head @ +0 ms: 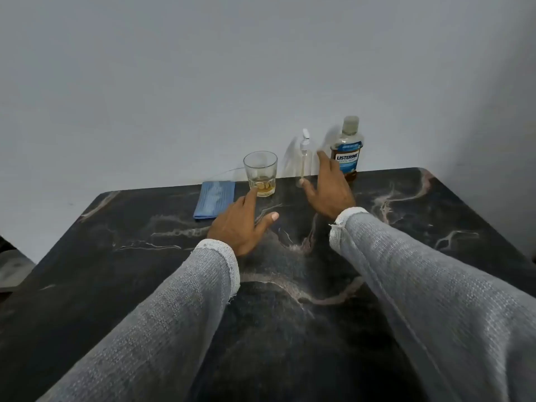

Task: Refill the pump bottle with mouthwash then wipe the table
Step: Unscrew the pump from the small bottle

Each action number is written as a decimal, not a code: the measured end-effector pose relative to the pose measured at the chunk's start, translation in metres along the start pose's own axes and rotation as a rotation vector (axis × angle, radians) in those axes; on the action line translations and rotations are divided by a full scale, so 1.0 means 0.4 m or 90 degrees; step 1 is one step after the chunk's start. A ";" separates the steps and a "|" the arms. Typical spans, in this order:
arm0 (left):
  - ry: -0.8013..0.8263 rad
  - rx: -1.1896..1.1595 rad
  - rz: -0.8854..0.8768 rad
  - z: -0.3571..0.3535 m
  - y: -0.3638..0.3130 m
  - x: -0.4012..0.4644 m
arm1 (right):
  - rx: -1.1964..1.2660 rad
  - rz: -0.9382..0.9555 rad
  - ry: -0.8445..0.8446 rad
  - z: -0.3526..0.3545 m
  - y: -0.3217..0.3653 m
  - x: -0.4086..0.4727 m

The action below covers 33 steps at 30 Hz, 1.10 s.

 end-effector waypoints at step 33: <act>-0.144 -0.448 -0.023 -0.013 -0.085 -0.206 | 0.289 0.078 0.085 -0.037 0.060 -0.306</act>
Point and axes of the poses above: each hand's wrist, its own x-axis towards the middle knuckle, its own z-axis out of the back of the hand, y = z × x, the point moved 3 cm from there along x, towards the middle knuckle, and after that the axes turned 8 degrees about y, right-handed, at the moved point
